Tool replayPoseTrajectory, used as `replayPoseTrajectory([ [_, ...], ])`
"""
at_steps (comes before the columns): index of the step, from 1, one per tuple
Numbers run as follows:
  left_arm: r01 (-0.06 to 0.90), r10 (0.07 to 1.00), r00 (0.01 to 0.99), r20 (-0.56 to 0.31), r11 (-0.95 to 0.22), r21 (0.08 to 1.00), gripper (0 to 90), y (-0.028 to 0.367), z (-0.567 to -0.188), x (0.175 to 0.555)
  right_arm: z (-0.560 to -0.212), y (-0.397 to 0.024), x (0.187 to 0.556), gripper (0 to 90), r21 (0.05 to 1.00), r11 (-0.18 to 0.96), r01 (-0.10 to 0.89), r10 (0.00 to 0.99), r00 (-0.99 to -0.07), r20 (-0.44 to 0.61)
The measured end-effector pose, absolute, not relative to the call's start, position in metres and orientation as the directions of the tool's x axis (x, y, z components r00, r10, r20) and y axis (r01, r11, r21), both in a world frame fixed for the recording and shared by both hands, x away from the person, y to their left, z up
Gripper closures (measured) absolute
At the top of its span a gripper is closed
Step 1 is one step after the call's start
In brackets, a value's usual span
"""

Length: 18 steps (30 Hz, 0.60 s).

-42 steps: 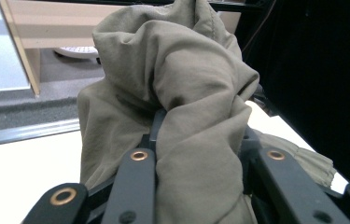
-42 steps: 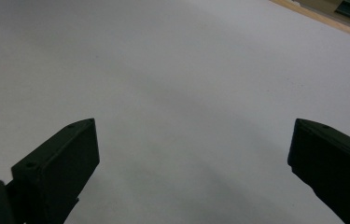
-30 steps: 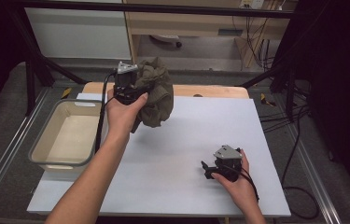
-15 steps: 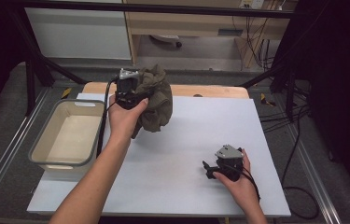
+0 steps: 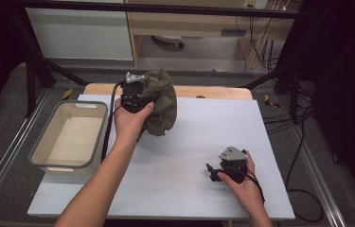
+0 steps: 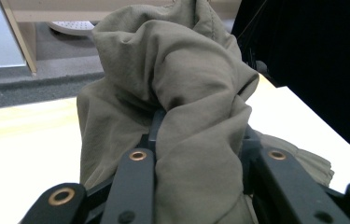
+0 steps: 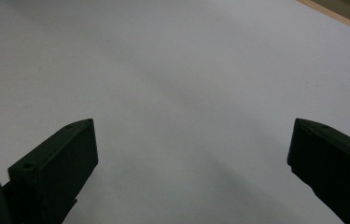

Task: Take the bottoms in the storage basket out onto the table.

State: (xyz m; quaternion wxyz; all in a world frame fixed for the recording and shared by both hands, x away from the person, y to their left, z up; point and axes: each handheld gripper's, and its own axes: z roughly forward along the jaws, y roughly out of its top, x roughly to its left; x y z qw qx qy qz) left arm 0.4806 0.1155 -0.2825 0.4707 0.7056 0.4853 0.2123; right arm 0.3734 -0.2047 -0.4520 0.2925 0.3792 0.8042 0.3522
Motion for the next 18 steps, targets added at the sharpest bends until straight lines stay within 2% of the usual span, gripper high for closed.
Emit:
replayPoseTrajectory([
  [18, 0.513, 0.868, 0.468, -0.167, -0.113, 0.851, 67.4, 0.092, -0.306, 0.481, -0.452, -0.204, 0.372, 2.2, 0.783, 0.478, 0.397, 0.804, -0.558, -0.208],
])
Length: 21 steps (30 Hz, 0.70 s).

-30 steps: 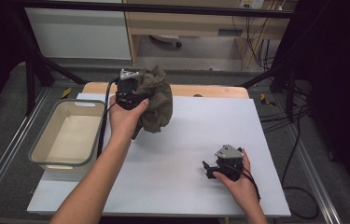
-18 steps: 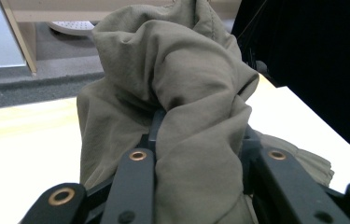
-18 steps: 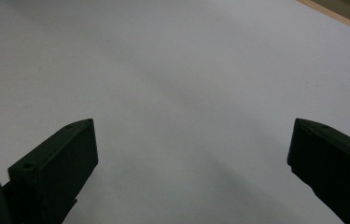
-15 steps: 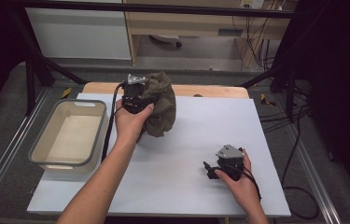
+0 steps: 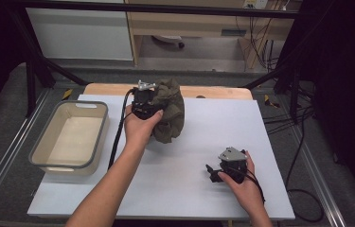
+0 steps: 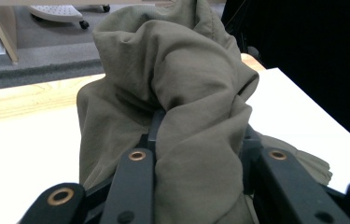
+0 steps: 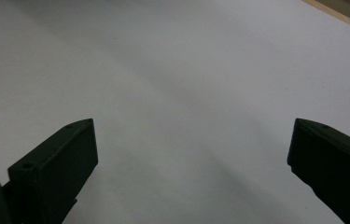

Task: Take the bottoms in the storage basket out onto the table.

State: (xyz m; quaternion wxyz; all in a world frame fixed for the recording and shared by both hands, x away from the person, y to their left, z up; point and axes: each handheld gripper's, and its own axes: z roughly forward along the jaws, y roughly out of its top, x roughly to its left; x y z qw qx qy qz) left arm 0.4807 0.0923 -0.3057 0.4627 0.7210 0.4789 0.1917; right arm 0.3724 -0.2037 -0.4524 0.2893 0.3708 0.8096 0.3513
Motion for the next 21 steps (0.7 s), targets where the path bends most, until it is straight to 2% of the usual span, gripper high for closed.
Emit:
replayPoseTrajectory([
  [21, 0.564, 0.863, 0.475, -0.175, -0.146, 0.813, 67.7, 0.081, -0.338, 0.479, -0.454, -0.202, 0.373, 2.2, 0.77, 0.498, 0.4, 0.796, -0.562, -0.223],
])
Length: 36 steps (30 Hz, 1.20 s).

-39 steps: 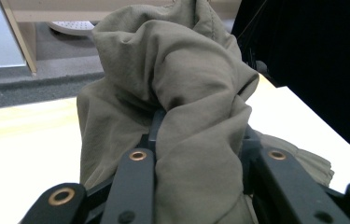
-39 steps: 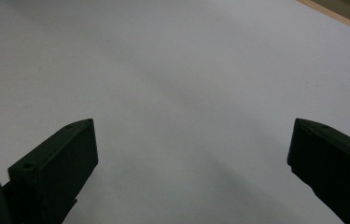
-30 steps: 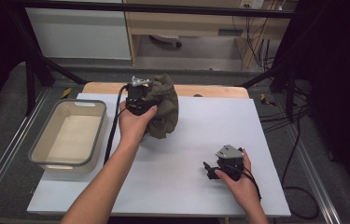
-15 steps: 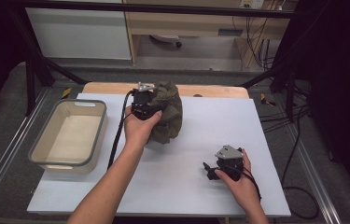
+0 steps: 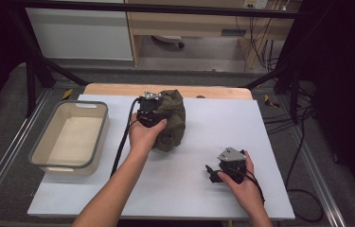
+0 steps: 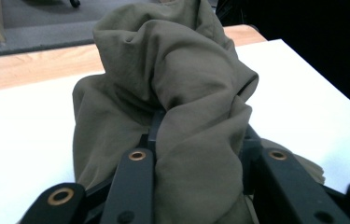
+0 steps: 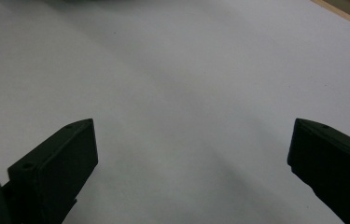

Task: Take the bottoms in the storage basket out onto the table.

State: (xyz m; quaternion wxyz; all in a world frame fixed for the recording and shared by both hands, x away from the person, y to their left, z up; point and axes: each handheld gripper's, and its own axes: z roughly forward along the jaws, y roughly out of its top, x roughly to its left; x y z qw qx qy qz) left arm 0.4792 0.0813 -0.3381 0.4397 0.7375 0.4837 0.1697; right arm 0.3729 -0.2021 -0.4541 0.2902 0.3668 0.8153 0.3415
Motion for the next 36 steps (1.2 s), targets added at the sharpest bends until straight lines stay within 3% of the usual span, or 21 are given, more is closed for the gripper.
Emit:
replayPoseTrajectory([
  [14, 0.554, 0.858, 0.495, -0.136, -0.191, 0.81, 67.9, 0.067, -0.351, 0.477, -0.456, -0.2, 0.373, 2.2, 0.755, 0.521, 0.399, 0.783, -0.576, -0.236],
  [36, 0.562, 0.862, 0.483, -0.151, -0.173, 0.809, 66.5, 0.067, -0.366, 0.474, -0.456, -0.2, 0.373, 2.2, 0.757, 0.518, 0.398, 0.784, -0.574, -0.235],
])
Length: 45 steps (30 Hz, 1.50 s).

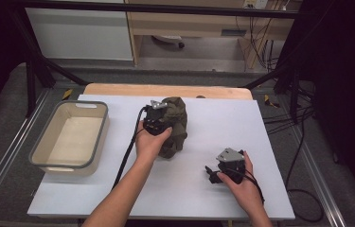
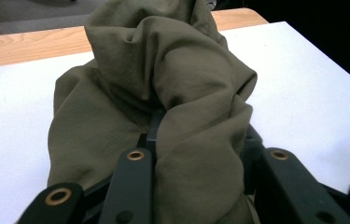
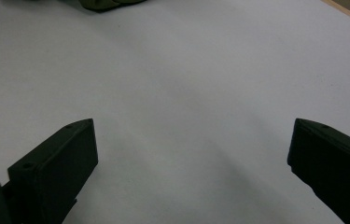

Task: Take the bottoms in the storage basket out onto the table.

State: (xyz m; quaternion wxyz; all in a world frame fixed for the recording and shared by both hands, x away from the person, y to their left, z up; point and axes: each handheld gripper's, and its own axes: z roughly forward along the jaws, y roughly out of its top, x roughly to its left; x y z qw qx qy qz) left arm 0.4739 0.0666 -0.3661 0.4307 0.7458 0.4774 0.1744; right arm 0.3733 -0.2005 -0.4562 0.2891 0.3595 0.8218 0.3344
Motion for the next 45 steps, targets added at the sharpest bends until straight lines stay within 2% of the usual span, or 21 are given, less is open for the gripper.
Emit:
replayPoseTrajectory([
  [45, 0.542, 0.856, 0.503, -0.117, -0.207, 0.815, 60.2, 0.048, -0.391, 0.467, -0.46, -0.196, 0.372, 2.3, 0.736, 0.548, 0.397, 0.764, -0.597, -0.247],
])
